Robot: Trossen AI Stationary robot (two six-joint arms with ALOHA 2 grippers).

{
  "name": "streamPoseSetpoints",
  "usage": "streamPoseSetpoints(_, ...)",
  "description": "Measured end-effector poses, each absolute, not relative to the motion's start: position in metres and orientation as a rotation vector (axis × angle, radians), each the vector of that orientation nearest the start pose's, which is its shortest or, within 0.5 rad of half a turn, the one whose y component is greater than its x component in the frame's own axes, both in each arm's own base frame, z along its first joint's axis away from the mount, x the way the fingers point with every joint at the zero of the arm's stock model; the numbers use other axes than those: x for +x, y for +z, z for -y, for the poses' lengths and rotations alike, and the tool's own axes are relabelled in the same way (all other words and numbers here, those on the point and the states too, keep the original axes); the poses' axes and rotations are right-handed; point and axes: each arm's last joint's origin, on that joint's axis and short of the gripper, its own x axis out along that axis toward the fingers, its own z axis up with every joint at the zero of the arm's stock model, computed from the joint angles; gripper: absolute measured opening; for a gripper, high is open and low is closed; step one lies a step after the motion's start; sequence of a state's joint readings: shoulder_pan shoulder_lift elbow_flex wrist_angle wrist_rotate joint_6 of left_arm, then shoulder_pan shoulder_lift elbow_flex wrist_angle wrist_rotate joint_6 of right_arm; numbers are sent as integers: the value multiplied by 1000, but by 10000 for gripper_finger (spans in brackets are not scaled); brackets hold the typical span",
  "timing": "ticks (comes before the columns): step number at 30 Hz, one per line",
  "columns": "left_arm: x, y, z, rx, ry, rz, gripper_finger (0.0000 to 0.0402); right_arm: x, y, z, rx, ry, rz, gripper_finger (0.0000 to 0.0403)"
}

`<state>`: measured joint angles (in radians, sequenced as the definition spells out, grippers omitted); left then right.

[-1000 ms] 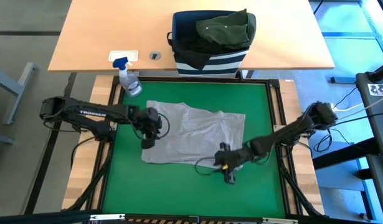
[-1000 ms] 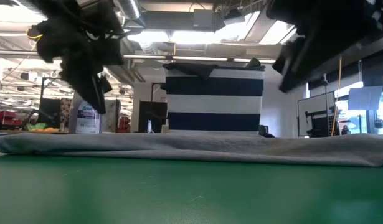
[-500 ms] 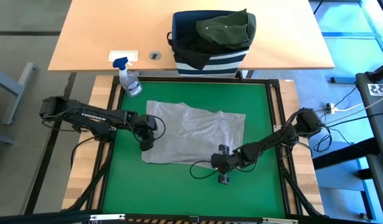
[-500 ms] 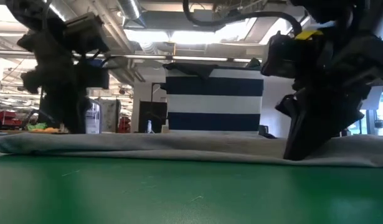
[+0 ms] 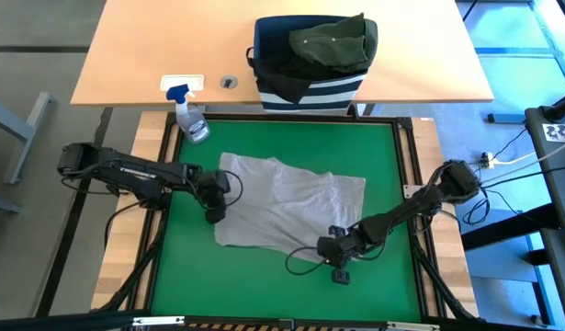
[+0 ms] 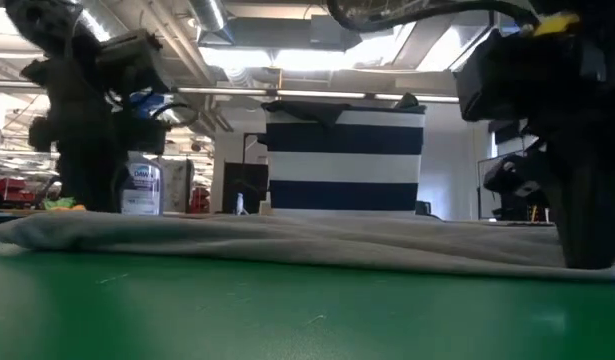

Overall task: Fold Laundry from Bin
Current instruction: Fold the gray shirt

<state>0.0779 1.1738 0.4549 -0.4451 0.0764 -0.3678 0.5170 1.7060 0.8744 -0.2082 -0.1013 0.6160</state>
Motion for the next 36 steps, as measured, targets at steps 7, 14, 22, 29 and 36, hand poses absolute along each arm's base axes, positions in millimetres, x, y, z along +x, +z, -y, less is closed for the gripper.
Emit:
streamPoseSetpoints(7, 208, 195, 15, -524, -70, -981, 140, 272, 173, -159, 414, 219, -1090, 17)
streamPoseSetpoints(14, 197, 176, 61, -444, -76, -1092, 140, 253, 167, -148, 362, 68, -1280, 17)
streamPoseSetpoints(22, 182, 147, 76, -347, 26, -1175, 140, 243, 158, -141, 290, -30, -1329, 17)
streamPoseSetpoints(29, 161, 129, 68, -316, 99, -1327, 140, 238, 153, -145, 377, 21, -1385, 17)
streamPoseSetpoints(36, 160, 144, 70, -365, 56, -1397, 140, 240, 170, -165, 409, 146, -1397, 17)
